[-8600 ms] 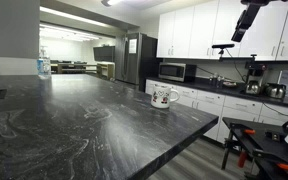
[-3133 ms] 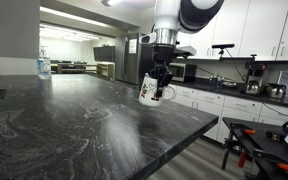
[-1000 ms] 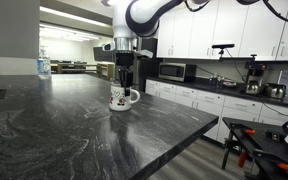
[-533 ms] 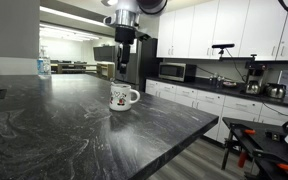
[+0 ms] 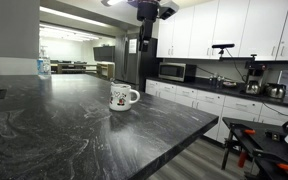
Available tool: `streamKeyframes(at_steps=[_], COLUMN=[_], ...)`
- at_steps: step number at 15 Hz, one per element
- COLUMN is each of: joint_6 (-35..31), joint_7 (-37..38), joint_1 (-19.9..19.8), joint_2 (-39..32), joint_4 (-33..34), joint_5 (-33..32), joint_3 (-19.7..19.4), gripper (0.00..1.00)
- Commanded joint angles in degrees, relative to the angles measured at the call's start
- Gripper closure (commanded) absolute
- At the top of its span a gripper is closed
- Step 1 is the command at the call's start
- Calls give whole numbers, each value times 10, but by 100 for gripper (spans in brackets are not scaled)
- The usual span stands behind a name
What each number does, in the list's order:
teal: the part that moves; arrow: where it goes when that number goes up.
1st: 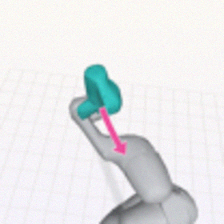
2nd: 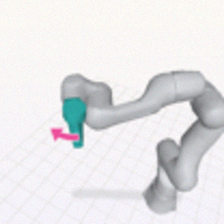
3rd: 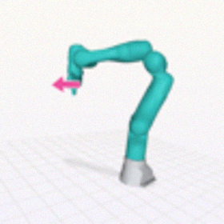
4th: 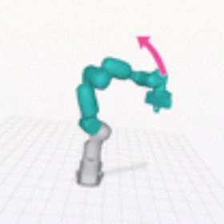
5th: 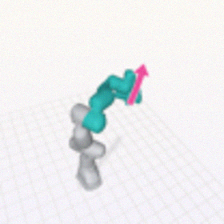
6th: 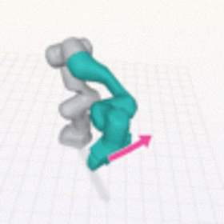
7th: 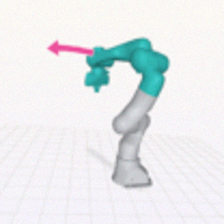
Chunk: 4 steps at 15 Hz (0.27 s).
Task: Move the mug to the left
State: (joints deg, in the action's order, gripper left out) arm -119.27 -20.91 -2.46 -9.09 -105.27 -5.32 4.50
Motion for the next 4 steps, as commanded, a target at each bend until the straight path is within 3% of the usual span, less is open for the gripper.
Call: streamKeyframes(at_steps=[1, 4], joint_6=[-8, -10], joint_7=[20, 21], joint_1=[12, 12], joint_2=[43, 60], joint_4=[-49, -75], joint_5=[-10, -15], joint_3=[-11, -13], gripper=[0, 0])
